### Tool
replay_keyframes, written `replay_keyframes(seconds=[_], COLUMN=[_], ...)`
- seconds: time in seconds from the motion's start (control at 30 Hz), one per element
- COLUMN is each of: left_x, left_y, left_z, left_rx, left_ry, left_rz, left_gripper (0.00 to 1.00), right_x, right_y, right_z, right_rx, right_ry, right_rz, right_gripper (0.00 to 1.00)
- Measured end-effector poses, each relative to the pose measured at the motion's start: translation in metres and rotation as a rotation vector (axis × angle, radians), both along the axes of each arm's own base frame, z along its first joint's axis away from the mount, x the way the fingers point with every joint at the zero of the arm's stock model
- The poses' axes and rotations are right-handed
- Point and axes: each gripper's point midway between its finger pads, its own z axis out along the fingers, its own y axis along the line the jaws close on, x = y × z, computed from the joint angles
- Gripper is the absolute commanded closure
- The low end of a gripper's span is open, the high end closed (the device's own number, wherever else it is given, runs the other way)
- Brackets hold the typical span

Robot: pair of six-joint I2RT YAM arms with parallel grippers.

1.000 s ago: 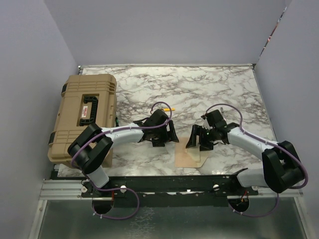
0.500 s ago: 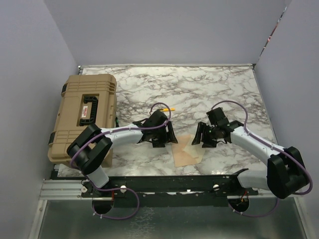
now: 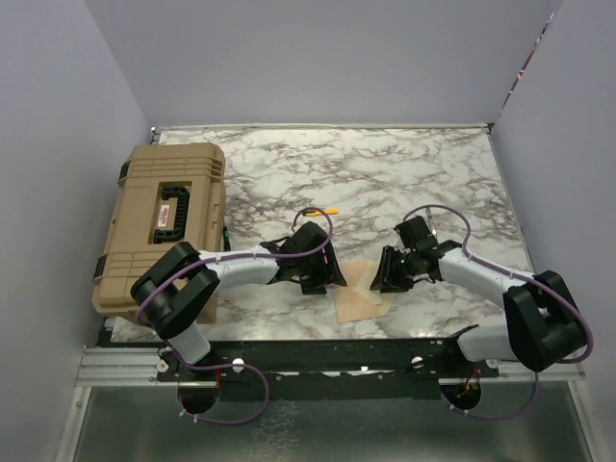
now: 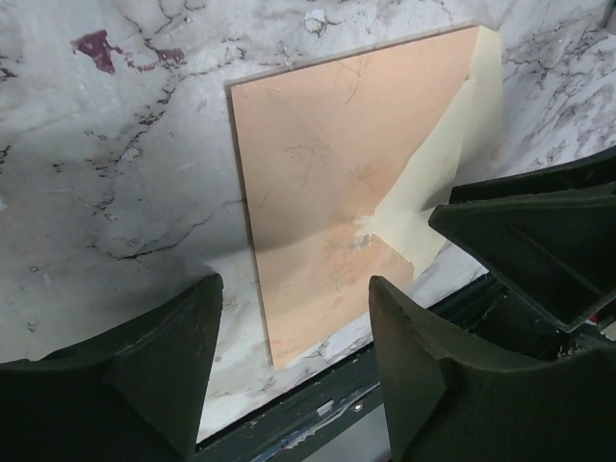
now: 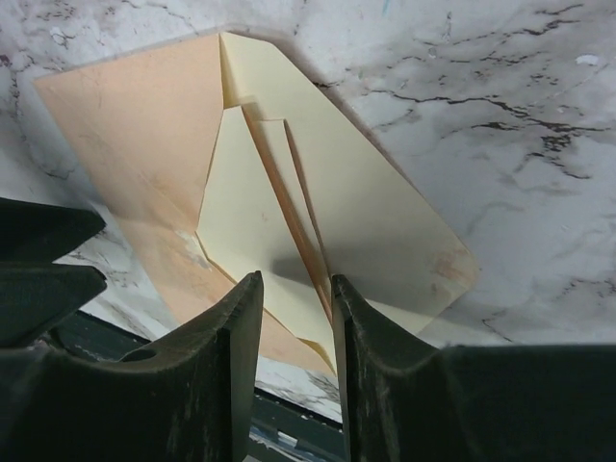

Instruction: Place the letter into the envelope and seal it

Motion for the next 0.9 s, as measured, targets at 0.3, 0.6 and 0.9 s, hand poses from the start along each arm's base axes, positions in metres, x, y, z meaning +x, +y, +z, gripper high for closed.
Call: replay_keyframes(seconds=[0.3,0.6,0.9], left_x=[-0.003,-0.002,0.004], left_y=[-0.002,-0.004,-0.003], left_z=[0.000,-0.001,-0.001], left_rx=[-0.002,0.000,0.014], left_ry=[0.014,0.010,-0.017], left_rz=[0.008,0.006,0.011], left_gripper=[0.38,0.38,0.38], right_x=[0.001,0.008,0.026], right_y=[0.022,0.024,0.019], right_z=[-0.001,0.004,0.017], right_rx=[0.122,0.132,0.086], right_ry=[-0.002,-0.038,-0.122], right_rz=[0.052,0.056,0.036], right_gripper=[0.64,0.52,0.55])
